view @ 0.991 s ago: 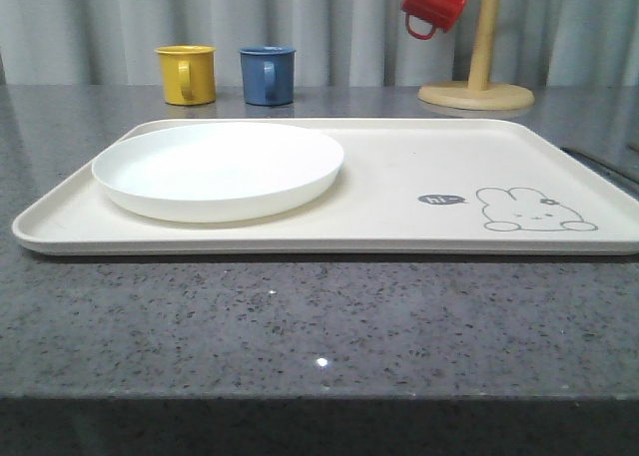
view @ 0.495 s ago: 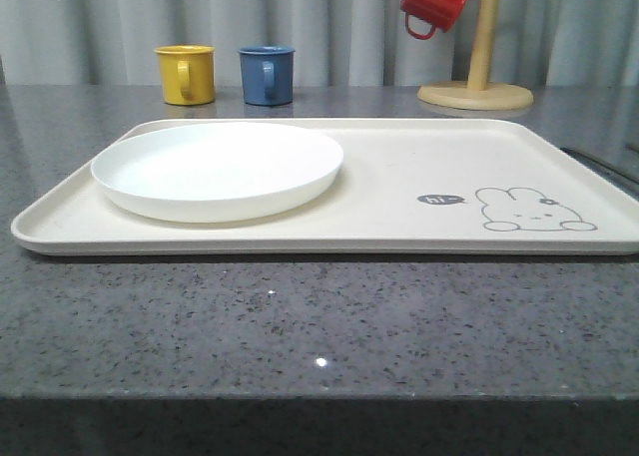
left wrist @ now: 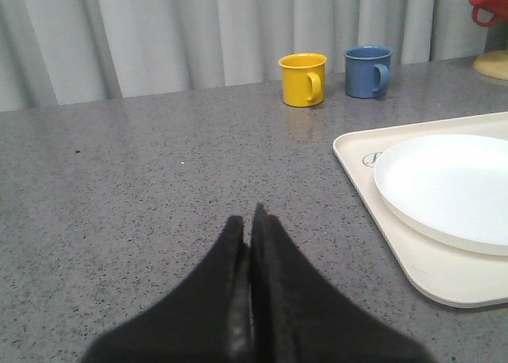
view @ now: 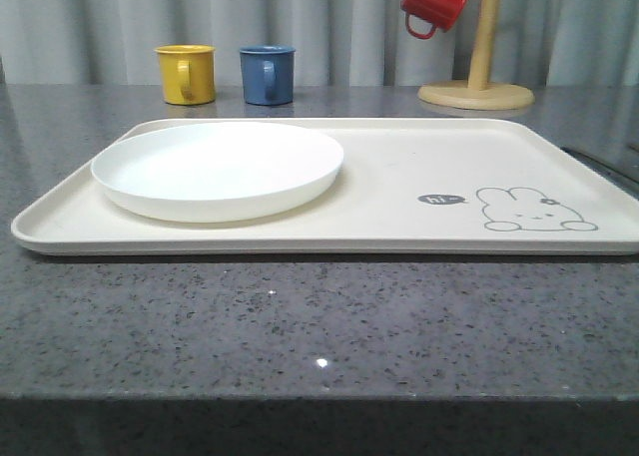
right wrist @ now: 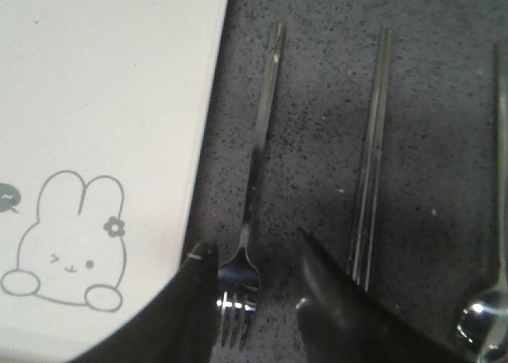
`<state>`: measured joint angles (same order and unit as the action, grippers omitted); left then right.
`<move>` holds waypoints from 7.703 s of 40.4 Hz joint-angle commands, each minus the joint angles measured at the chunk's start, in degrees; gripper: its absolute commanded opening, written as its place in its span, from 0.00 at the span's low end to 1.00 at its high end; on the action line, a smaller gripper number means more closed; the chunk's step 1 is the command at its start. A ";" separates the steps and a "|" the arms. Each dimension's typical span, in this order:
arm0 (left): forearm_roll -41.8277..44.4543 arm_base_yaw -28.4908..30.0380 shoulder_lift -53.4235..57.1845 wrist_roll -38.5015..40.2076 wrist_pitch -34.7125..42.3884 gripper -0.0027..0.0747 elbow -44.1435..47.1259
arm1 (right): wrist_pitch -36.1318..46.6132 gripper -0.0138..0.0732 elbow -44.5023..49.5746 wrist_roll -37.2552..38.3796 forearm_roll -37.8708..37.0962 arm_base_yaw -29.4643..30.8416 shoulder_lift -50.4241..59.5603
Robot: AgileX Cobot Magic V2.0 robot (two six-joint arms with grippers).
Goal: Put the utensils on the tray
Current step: 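Move the right gripper down over the steel fork, then grasp the fork with the right gripper and carry it over the tray, then lower the fork onto the tray beside the plate and release, then move the right gripper down over the steel chopsticks, then carry the chopsticks with the right gripper and set them beside the fork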
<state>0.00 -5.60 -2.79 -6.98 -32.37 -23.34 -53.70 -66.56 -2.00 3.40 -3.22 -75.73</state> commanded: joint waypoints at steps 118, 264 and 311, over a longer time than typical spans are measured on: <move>-0.58 0.06 -0.72 0.41 4.90 0.01 -1.37 | 2.59 0.18 -19.11 30.98 1.77 -22.24 -24.97; -0.58 0.06 -0.72 0.41 4.90 0.01 -1.37 | -8.54 0.13 -20.24 21.97 1.51 -15.29 -23.77; -0.58 0.06 -0.72 0.41 4.90 0.01 -1.37 | -22.79 0.56 -25.47 5.34 -3.40 4.66 -17.74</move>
<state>0.00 -5.60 -2.79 -6.98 -32.37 -23.34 -70.22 -90.11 6.85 1.25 -3.33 -96.55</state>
